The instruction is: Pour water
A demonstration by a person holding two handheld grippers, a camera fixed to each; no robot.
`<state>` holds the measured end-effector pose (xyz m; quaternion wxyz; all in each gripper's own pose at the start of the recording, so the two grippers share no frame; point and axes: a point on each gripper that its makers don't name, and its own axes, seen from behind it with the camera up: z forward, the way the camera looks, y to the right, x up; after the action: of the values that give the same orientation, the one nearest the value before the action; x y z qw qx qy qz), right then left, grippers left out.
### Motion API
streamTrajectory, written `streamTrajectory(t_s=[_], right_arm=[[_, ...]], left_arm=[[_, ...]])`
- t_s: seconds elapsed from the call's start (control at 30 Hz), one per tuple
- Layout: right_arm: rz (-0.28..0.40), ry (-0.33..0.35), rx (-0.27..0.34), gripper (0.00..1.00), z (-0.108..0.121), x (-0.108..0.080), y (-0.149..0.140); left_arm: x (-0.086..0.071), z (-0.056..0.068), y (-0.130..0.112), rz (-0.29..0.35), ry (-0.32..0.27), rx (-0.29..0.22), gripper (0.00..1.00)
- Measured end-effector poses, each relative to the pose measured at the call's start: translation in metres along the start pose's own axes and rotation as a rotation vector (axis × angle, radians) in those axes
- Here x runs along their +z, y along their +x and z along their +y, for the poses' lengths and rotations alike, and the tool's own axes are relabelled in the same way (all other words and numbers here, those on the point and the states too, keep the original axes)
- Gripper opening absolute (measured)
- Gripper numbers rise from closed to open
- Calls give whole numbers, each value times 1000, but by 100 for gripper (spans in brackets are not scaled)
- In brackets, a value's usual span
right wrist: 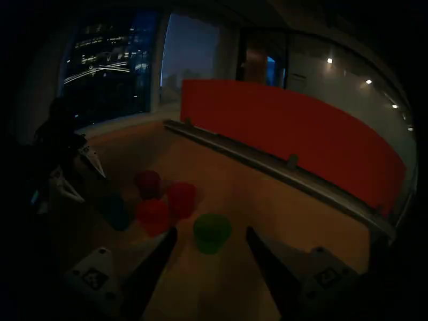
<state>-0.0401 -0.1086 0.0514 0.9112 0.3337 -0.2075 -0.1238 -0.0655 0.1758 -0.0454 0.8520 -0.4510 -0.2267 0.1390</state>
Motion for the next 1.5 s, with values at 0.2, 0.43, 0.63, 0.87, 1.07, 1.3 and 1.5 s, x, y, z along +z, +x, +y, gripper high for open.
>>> streamTrajectory(t_s=[0.2, 0.43, 0.63, 0.87, 1.07, 1.3, 1.5], right_arm=[[-11, 9, 7, 100, 0, 11, -7], [-23, 18, 15, 100, 0, 20, -12], [-31, 23, 23, 100, 1, 24, -16], [-42, 24, 23, 100, 2, 27, -21], [-44, 24, 28, 100, 5, 28, -23], [-46, 24, 30, 100, 6, 30, -24], [-48, 23, 29, 100, 8, 30, -25]], left_arm=[[10, 0, -13, -35, -18, -5, 95], [23, -2, -23, -61, -28, -5, 95], [35, -4, -26, -71, -37, -5, 95], [48, -2, -23, -69, -57, 2, 95], [55, 1, -17, -59, -73, -2, 95], [62, 4, -12, -53, -91, -2, 95], [66, 5, -12, -56, -96, 6, 95]])
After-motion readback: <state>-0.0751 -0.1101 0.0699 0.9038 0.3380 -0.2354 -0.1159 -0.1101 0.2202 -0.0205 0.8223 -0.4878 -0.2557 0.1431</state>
